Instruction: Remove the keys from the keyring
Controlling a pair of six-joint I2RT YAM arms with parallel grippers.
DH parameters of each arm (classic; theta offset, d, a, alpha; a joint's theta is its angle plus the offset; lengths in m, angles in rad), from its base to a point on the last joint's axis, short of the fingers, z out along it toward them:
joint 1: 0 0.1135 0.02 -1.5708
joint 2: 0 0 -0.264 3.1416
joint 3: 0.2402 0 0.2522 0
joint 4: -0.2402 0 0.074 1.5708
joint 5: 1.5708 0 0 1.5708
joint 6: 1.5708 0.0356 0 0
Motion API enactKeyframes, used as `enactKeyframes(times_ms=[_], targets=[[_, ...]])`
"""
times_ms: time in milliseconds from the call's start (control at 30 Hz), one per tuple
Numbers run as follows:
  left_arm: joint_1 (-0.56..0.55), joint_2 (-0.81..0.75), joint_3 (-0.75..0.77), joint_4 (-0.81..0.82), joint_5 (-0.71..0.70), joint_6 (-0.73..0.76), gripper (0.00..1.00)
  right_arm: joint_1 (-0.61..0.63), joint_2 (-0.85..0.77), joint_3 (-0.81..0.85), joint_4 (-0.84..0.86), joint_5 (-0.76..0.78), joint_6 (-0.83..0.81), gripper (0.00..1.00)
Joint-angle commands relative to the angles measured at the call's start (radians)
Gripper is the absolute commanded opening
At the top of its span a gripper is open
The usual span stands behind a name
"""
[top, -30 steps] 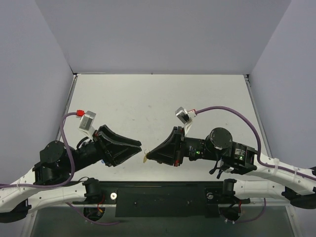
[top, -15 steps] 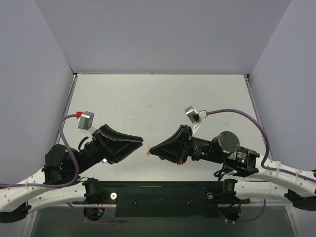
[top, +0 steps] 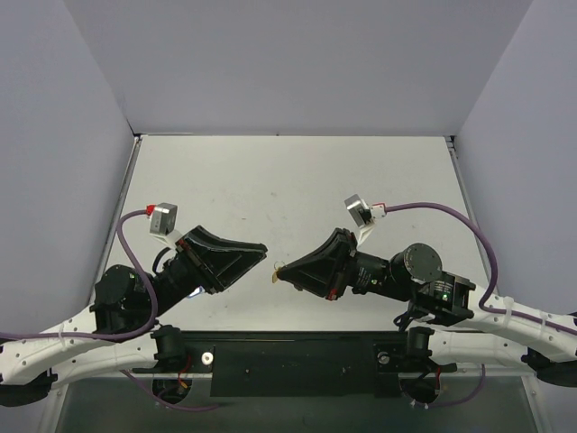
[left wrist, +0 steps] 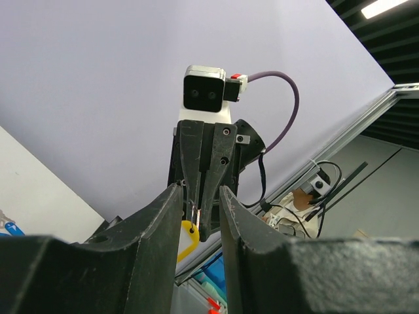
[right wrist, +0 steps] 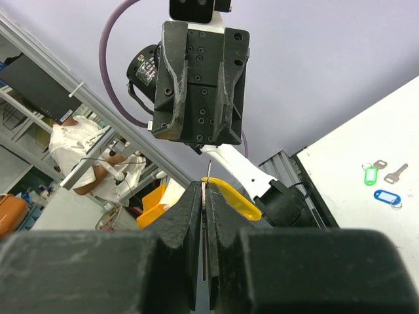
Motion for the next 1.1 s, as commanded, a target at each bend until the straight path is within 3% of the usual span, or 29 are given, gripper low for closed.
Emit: enactKeyframes(times_ms=[0, 600, 1067], targets=[[-0.007, 0.011, -0.003, 0.075, 0.0, -0.014, 0.38, 0.005, -0.015, -0.002, 0.093, 0.021, -0.009, 0.0], [-0.061, 0.068, 0.011, 0.071, -0.001, 0.009, 0.37, 0.005, -0.003, 0.006, 0.101, 0.038, -0.011, 0.0], [-0.139, 0.095, 0.037, 0.092, -0.055, 0.08, 0.31, 0.005, -0.005, 0.004, 0.093, 0.034, -0.011, 0.0]])
